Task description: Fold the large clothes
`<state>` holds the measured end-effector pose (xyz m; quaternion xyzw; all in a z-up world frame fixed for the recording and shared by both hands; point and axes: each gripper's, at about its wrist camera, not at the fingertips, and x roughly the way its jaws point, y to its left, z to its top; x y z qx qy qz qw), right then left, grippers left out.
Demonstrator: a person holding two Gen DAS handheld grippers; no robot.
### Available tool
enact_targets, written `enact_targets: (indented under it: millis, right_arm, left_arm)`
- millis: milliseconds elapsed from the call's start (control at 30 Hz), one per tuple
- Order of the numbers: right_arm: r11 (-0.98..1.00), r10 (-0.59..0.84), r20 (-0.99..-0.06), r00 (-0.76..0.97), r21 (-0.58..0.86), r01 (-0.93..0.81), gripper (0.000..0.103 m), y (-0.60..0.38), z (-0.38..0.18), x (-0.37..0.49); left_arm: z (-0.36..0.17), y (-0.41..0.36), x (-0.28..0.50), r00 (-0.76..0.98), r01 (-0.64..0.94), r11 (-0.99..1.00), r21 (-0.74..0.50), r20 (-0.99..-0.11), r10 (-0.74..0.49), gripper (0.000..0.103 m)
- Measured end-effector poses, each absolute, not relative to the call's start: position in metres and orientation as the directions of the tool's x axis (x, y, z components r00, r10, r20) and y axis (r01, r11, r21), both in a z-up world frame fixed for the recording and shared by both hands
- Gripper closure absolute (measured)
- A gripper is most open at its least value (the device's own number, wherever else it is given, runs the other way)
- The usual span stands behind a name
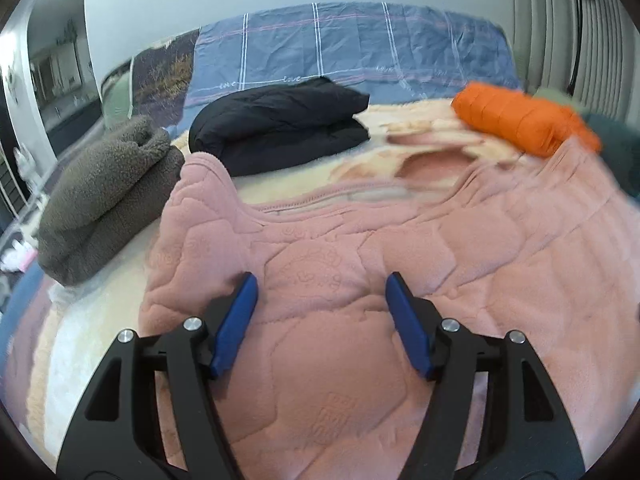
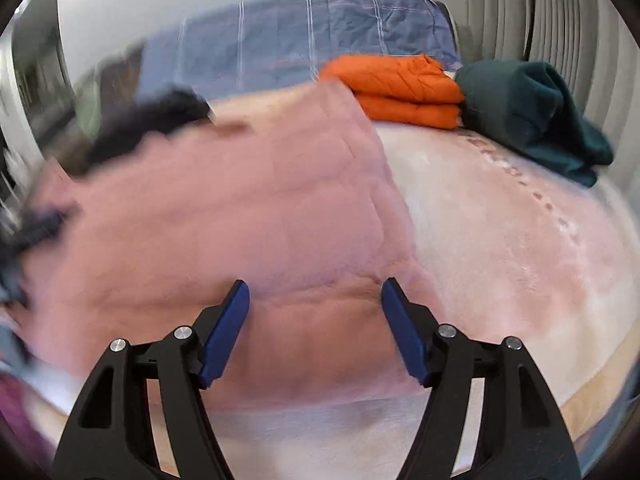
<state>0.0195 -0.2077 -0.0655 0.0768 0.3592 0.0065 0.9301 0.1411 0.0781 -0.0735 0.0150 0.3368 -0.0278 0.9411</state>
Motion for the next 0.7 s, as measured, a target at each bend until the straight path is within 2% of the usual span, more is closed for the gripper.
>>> enact_targets:
  millis: [67,167,233,333,400,467,500,533,567,700]
  right_arm:
    - [0.985,0.104,-0.624,0.774,0.17,0.005,0.033,-0.203,-0.044,0.025]
    - [0.995,0.076,-0.607,0.791,0.094,-0.023,0.033,-0.191,-0.024,0.052]
    - [0.995,0.087,-0.616,0.783,0.099,-0.033,0.033,-0.195,-0.018,0.086]
    - [0.995,0.092,-0.633,0.769,0.097,-0.038,0.033,-0.199,-0.011,0.141]
    - [0.998,0.041,-0.662,0.749,0.062,0.0,0.031,-0.203,-0.028,0.172]
    - [0.998,-0.043,-0.724,0.688,-0.006,0.056,0.027,-0.21,-0.058,0.209]
    - [0.997,-0.053,-0.772,0.634,-0.007,0.074,0.022,-0.219,-0.088,0.227]
    - [0.994,-0.024,-0.781,0.625,0.047,0.097,0.016,-0.231,-0.108,0.234]
    - [0.991,-0.01,-0.772,0.636,0.078,0.111,0.016,-0.235,-0.109,0.233]
    - [0.994,-0.061,-0.756,0.652,0.013,0.108,0.016,-0.228,-0.103,0.228]
  left_arm:
    - [-0.057,0.094,0.132,0.782,0.078,0.994,-0.081,-0.613,-0.111,0.033]
    - [-0.037,0.112,0.125,0.819,0.02,0.998,-0.051,-0.572,-0.046,0.033]
    - [-0.031,0.127,0.129,0.824,-0.005,1.0,-0.024,-0.567,-0.009,0.033]
    - [-0.039,0.144,0.145,0.791,-0.056,0.998,0.012,-0.61,0.051,0.033]
    - [-0.056,0.156,0.163,0.747,-0.056,0.998,0.014,-0.662,0.051,0.033]
    - [-0.083,0.159,0.184,0.7,-0.057,0.997,0.048,-0.711,0.074,0.018]
    - [-0.096,0.161,0.19,0.7,-0.057,0.996,0.071,-0.708,0.091,0.015]
    - [-0.103,0.164,0.192,0.714,-0.049,0.997,0.056,-0.697,0.074,0.01]
    - [-0.108,0.17,0.194,0.716,-0.045,0.999,0.008,-0.697,0.038,0.008]
    - [-0.118,0.191,0.2,0.698,-0.037,0.987,-0.158,-0.711,-0.087,0.005]
